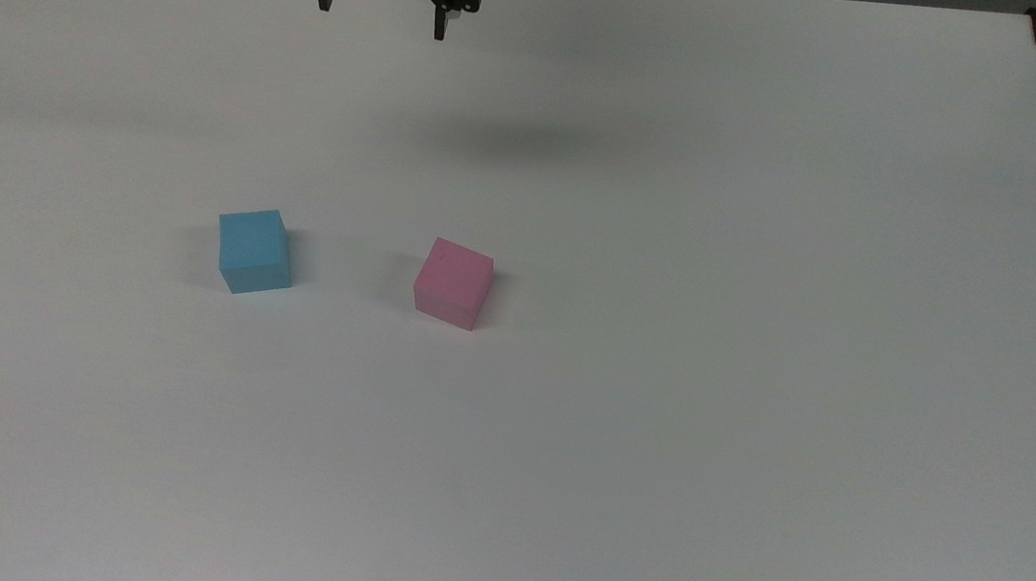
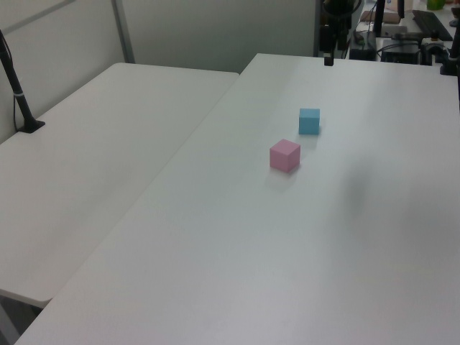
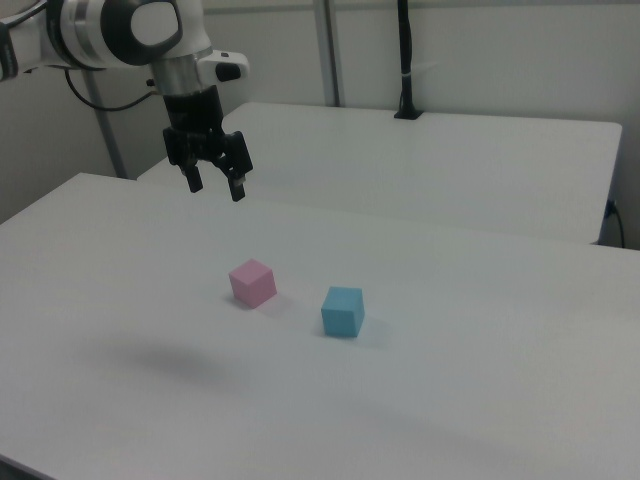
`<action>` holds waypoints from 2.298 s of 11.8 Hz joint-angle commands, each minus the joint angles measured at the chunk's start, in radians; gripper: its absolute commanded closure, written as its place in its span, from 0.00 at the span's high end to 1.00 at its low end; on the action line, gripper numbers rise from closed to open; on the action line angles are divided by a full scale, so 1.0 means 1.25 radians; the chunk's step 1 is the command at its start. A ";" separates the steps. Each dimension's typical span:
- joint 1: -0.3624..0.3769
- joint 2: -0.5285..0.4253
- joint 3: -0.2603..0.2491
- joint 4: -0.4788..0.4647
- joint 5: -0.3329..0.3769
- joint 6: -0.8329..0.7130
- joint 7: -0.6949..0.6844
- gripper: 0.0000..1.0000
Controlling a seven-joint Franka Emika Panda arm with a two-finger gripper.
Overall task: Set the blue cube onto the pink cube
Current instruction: 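Move the gripper down over the light-blue cube with fingers open, then close the gripper on the light-blue cube and lift it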
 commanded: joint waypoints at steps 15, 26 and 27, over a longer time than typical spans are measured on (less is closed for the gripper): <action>-0.089 0.090 -0.004 -0.007 0.027 0.155 -0.250 1.00; -0.169 0.349 0.003 -0.015 -0.018 0.366 -0.310 1.00; -0.170 0.352 0.003 -0.015 -0.018 0.367 -0.310 1.00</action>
